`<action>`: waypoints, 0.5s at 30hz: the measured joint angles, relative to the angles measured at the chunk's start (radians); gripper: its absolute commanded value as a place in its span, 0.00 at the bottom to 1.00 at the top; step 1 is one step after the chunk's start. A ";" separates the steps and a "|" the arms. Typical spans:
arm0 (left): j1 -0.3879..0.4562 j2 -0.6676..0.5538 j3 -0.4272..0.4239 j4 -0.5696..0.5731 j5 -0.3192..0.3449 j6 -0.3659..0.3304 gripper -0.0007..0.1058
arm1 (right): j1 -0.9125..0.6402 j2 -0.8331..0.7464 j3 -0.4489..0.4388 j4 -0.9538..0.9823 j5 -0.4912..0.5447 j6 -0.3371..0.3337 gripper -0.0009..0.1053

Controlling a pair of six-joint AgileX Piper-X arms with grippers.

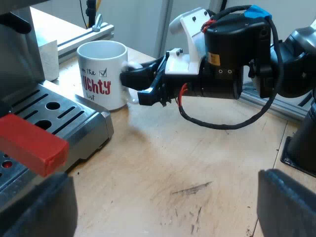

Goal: Remove mug from coffee machine

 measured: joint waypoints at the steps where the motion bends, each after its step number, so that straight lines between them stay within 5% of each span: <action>1: 0.000 0.000 0.000 0.000 0.000 0.000 0.72 | 0.000 0.000 0.000 0.000 0.000 0.000 0.56; 12: 0.000 0.000 0.000 0.000 0.000 0.000 0.72 | 0.018 -0.028 -0.004 0.064 0.008 0.007 0.59; 15: 0.000 0.000 0.000 0.000 0.000 0.000 0.72 | 0.075 -0.190 -0.005 0.222 0.003 0.010 0.59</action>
